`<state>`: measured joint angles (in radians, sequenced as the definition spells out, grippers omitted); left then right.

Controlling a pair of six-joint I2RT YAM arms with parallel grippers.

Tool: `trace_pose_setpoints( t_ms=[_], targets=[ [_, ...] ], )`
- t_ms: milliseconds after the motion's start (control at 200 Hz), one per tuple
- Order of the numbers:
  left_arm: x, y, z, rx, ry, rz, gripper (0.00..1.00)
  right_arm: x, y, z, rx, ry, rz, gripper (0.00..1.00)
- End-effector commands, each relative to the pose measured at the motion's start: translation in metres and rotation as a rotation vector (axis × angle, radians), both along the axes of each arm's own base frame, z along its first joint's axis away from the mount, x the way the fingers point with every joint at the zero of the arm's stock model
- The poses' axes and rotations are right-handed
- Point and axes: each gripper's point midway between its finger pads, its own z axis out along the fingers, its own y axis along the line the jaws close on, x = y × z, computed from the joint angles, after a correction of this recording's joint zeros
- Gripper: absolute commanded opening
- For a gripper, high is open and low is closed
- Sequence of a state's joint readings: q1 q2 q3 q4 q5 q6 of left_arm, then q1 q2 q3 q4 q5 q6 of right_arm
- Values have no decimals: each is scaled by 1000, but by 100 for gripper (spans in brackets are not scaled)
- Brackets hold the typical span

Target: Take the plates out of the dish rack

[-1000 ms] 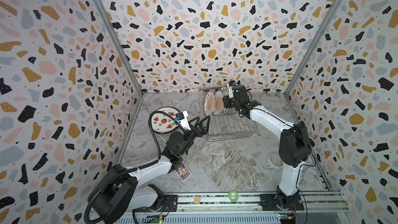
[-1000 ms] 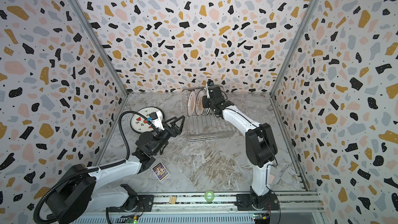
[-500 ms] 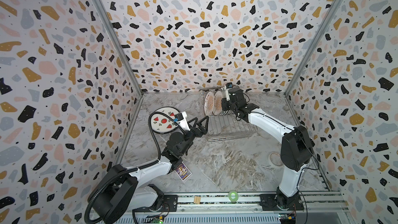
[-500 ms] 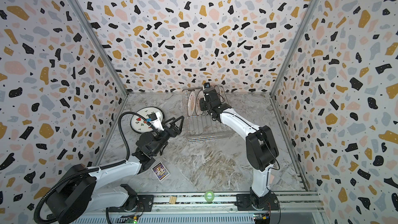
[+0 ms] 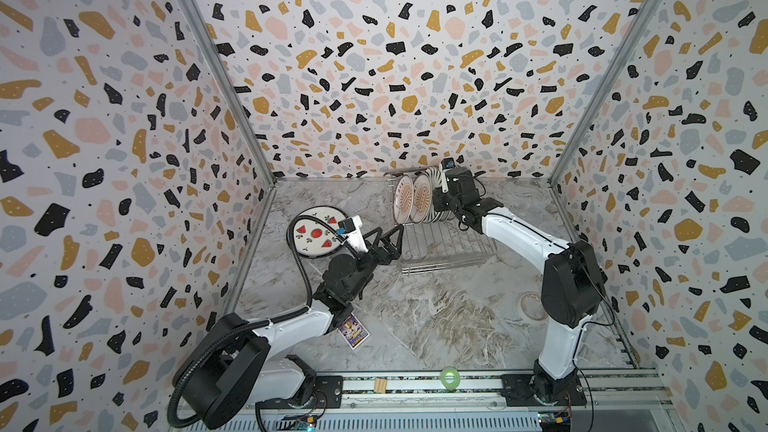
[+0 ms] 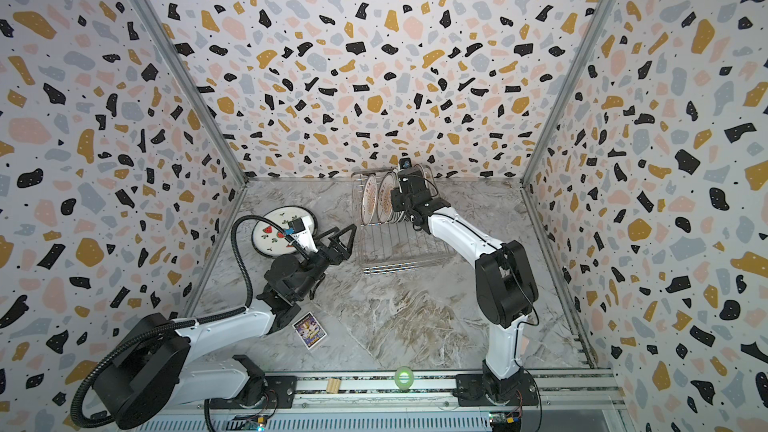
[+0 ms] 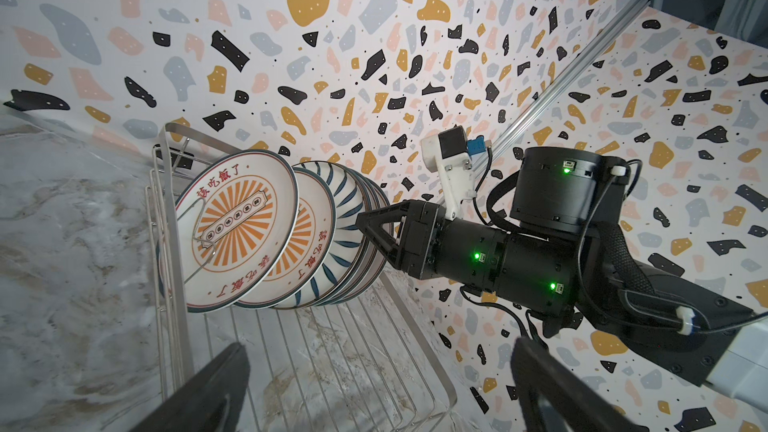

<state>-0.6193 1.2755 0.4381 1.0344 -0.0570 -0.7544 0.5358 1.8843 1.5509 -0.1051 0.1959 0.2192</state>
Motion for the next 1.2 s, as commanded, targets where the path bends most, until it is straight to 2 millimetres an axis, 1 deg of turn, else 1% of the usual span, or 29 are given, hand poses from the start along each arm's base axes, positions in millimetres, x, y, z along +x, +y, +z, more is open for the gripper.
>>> trace_pose_setpoints(
  t_ms=[0, 270, 300, 360, 391, 486, 766, 866, 936, 1011, 1096, 1192],
  targets=[
    [-2, -1, 12, -18, -51, -4, 100, 7, -2, 12, -1, -13, -16, 34],
    [-3, 5, 12, -18, -52, 18, 100, 12, -2, 3, -10, 12, -36, 33],
    [-3, 5, 12, -20, -52, 18, 100, 13, -2, 2, -11, 16, -43, 32],
    [-3, 5, 13, -22, -51, 17, 100, 16, -3, 0, -17, 18, -57, 26],
    [-4, 4, 13, -22, -52, 15, 100, 17, -4, 1, -24, 12, -71, 26],
    [-6, 4, 15, -21, -59, 7, 100, 20, -7, 0, -69, 1, -115, 26],
    [-8, 10, 16, -19, -62, 28, 100, 31, 2, -9, -103, 22, -131, 27],
    [-10, 11, 18, -10, -65, 27, 100, 37, 0, -14, -153, 18, -177, 27],
    [-11, 16, 17, 7, -63, 52, 100, 40, 2, -21, -159, 33, -179, 27],
    [-10, 28, 14, 27, -53, 111, 100, 42, 5, -26, -157, 44, -169, 28],
    [-10, 38, 14, 39, -52, 158, 100, 43, 6, -27, -151, 44, -171, 31],
    [-12, 41, 16, 42, -55, 172, 100, 45, 6, -27, -144, 44, -169, 31]
  ],
)
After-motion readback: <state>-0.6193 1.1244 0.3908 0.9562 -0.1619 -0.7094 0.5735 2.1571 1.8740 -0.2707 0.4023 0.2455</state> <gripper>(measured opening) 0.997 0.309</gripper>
